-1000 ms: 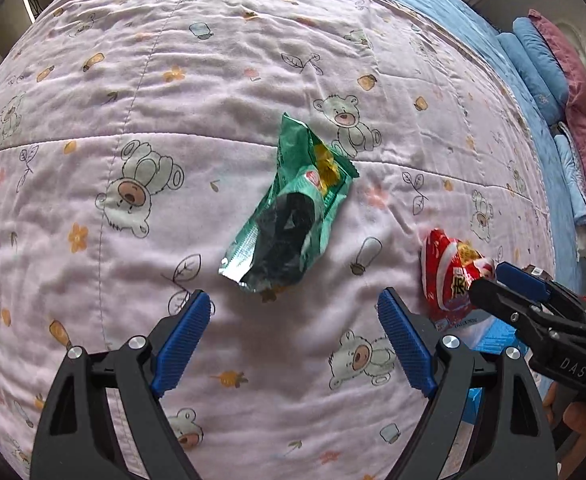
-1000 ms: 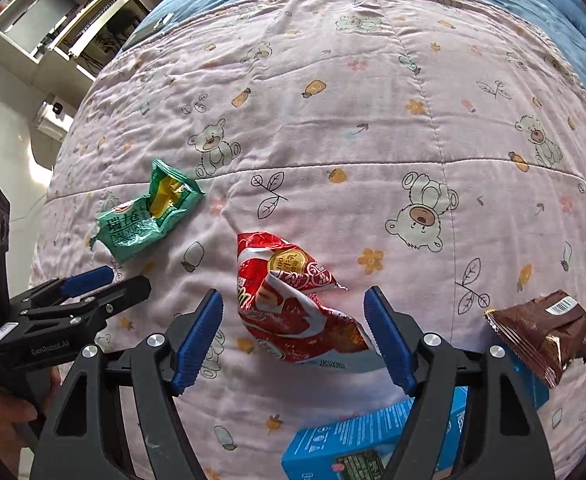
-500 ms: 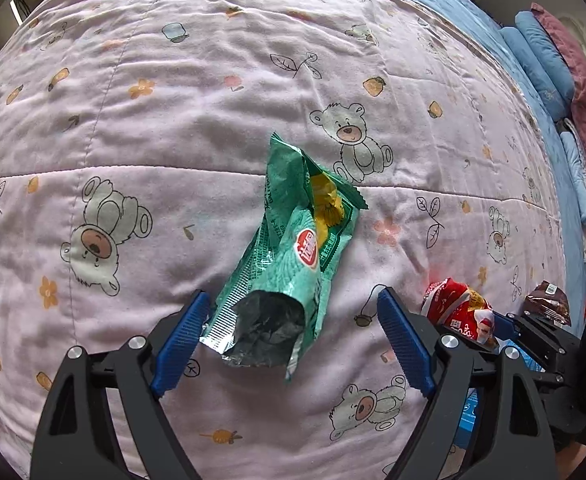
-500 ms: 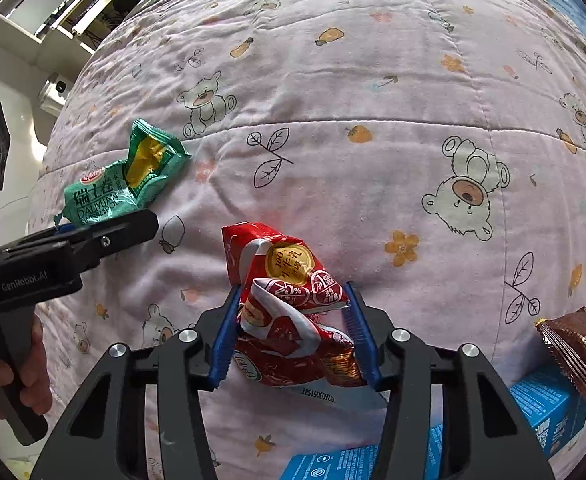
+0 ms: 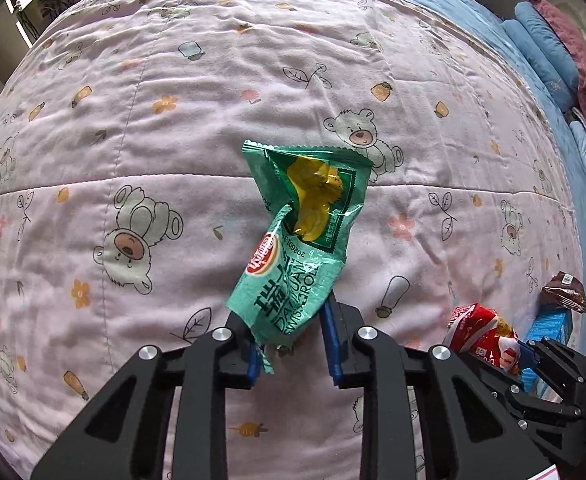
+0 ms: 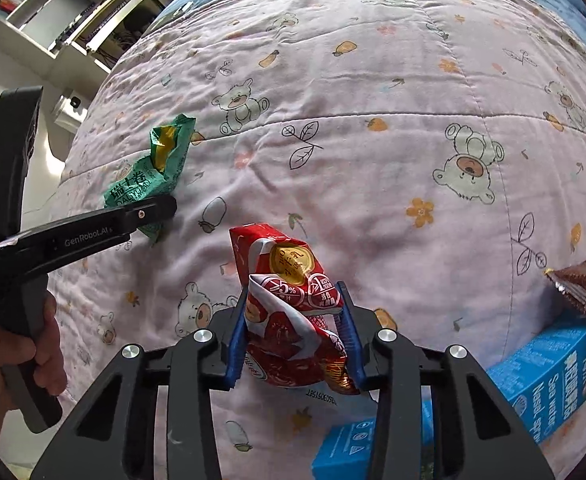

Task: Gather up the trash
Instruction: 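Carry both snack bags over the yellow bin and open both tools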

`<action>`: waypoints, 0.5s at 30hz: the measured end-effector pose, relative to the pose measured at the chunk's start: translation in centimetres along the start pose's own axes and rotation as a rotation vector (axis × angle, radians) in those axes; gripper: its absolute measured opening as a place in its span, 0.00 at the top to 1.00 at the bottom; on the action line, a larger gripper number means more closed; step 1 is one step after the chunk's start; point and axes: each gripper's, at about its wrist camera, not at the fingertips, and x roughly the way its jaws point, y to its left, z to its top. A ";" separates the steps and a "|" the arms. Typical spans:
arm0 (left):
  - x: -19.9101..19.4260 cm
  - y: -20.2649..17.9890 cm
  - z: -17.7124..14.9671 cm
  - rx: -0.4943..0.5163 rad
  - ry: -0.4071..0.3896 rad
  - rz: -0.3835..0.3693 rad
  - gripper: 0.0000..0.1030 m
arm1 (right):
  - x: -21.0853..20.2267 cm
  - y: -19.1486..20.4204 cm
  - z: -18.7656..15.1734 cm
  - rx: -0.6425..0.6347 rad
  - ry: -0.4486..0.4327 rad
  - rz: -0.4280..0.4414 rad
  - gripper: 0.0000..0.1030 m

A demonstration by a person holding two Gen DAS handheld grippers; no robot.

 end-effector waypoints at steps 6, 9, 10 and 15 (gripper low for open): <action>-1.7 -0.8 -2.2 0.036 -0.001 -0.015 0.83 | -2.3 1.1 -1.3 0.022 -0.032 0.035 0.62; -2.7 -0.8 -3.4 0.026 0.004 -0.016 0.86 | -4.1 1.3 -2.0 0.042 -0.068 0.041 0.62; -3.2 -0.8 -3.9 0.021 0.002 -0.023 0.87 | -4.8 1.3 -2.4 0.052 -0.078 0.047 0.62; -6.2 -1.1 -7.0 0.028 -0.003 -0.058 0.87 | -8.1 1.9 -5.0 0.072 -0.117 0.053 0.62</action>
